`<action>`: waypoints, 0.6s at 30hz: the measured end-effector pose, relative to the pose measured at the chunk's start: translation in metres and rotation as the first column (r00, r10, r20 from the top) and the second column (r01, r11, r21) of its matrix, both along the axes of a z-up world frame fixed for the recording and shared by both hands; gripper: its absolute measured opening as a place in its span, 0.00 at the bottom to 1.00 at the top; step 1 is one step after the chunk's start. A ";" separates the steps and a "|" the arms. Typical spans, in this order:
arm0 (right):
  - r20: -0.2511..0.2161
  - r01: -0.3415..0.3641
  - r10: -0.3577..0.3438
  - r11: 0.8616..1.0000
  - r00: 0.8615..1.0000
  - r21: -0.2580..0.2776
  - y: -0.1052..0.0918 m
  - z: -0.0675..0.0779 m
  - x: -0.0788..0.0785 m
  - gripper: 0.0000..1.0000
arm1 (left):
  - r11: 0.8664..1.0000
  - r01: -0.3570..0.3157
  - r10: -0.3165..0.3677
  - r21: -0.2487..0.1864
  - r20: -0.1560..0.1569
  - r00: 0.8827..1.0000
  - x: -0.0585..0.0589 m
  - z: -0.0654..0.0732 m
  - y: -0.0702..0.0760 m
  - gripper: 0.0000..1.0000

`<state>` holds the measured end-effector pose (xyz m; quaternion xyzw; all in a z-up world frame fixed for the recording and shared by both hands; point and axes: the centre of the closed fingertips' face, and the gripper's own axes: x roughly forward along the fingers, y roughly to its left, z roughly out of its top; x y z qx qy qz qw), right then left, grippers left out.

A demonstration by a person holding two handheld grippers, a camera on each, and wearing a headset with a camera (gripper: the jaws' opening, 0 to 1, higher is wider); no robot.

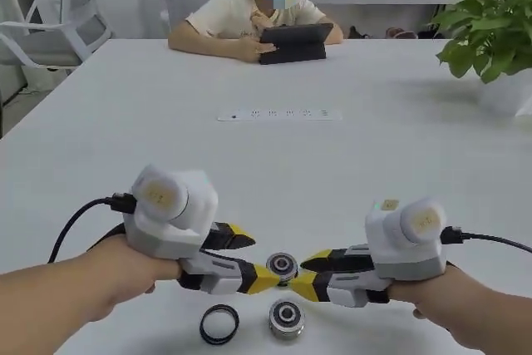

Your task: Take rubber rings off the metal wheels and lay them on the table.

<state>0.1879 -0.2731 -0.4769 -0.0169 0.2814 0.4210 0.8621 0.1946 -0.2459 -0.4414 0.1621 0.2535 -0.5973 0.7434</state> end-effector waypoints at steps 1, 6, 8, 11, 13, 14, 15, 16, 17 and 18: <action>-0.001 0.000 0.000 1.000 1.000 0.000 0.000 -0.001 0.000 0.22 | 1.000 0.003 -0.003 0.001 -0.003 1.000 -0.001 -0.001 -0.001 0.35; 0.003 0.008 -0.008 1.000 1.000 0.003 0.001 -0.001 0.002 0.20 | 1.000 0.011 -0.011 0.010 -0.003 1.000 -0.001 -0.005 -0.005 0.32; 0.008 0.006 -0.006 1.000 1.000 0.000 0.000 -0.001 0.003 0.19 | 1.000 0.014 -0.014 0.011 -0.004 1.000 -0.001 -0.006 -0.007 0.31; 0.012 0.005 -0.005 1.000 1.000 -0.004 -0.001 -0.002 0.003 0.18 | 1.000 0.018 -0.018 0.012 -0.003 1.000 0.000 -0.007 -0.009 0.30; 0.013 0.004 -0.004 1.000 1.000 -0.004 0.000 -0.001 0.003 0.17 | 1.000 0.023 -0.023 0.014 -0.003 1.000 -0.001 -0.007 -0.011 0.28; 0.008 0.002 -0.002 1.000 1.000 -0.002 0.000 -0.002 0.002 0.17 | 1.000 0.025 -0.025 0.015 -0.003 1.000 -0.001 -0.008 -0.012 0.28; 0.010 0.001 -0.001 1.000 1.000 -0.004 0.000 -0.002 0.002 0.16 | 0.999 0.028 -0.027 0.016 -0.003 1.000 -0.001 -0.009 -0.012 0.27; 0.012 0.000 0.001 1.000 1.000 -0.005 0.000 -0.002 0.003 0.16 | 0.999 0.028 -0.028 0.018 -0.003 1.000 -0.001 -0.009 -0.013 0.27; 0.012 -0.001 0.001 1.000 1.000 -0.004 0.000 -0.002 0.002 0.16 | 0.999 0.028 -0.028 0.018 -0.004 1.000 -0.001 -0.010 -0.014 0.26; 0.012 -0.001 0.001 1.000 1.000 -0.004 0.000 -0.002 0.002 0.16 | 0.999 0.028 -0.028 0.018 -0.003 1.000 -0.001 -0.010 -0.014 0.26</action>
